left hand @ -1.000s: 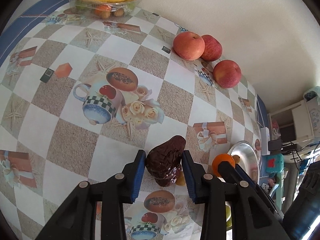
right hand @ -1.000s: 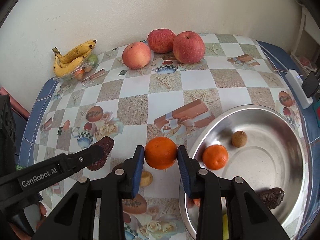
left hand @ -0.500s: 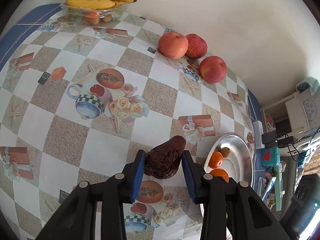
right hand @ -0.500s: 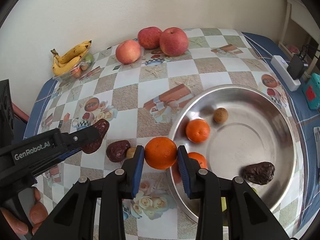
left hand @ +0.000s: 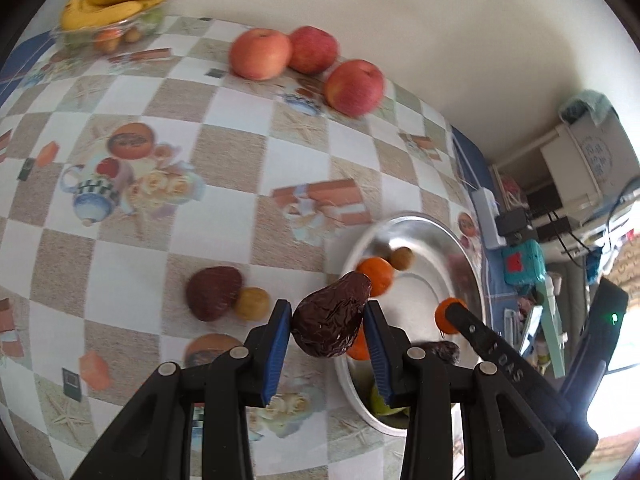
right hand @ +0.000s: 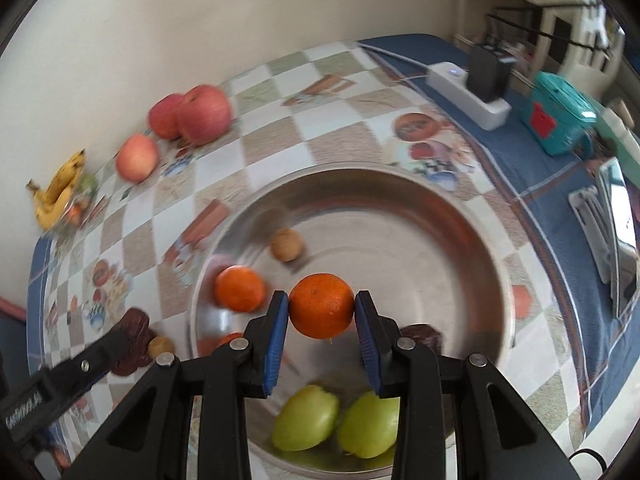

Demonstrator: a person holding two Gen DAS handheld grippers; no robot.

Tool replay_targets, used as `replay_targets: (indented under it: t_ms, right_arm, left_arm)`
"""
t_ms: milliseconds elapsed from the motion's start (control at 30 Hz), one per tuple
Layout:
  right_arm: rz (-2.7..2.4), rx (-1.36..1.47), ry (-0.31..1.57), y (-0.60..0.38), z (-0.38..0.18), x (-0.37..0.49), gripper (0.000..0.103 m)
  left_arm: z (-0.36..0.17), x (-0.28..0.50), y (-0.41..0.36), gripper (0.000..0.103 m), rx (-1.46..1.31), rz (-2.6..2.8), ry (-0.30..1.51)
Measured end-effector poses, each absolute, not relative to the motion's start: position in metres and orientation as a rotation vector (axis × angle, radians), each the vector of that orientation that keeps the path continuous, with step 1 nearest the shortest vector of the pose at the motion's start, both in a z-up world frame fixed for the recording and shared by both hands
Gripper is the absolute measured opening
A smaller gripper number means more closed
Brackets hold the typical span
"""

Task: Organize fruits
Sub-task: 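Carry the date and orange over the steel plate and release both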

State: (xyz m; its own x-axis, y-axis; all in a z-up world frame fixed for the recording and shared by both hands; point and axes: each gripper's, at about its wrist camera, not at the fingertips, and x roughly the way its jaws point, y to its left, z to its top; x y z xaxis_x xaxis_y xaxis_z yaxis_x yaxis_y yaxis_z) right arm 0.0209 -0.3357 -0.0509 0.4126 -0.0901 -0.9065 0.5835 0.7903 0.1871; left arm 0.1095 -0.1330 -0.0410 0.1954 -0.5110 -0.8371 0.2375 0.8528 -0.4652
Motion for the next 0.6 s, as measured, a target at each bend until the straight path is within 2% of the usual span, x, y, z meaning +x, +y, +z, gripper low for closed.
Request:
replay_targets:
  t_ms: [267, 600]
  right_arm:
    - [-0.540, 0.585, 1.027, -0.360, -0.047, 0.003, 0.036]
    - [-0.509, 0.576, 1.056, -0.355, -0.052, 0.009, 0.036]
  left_arm:
    - [-0.040, 0.082, -0.184, 0.039, -0.123, -0.676, 1.227]
    - [-0.041, 0.081, -0.190, 0.045, -0.112, -0.697, 1.223]
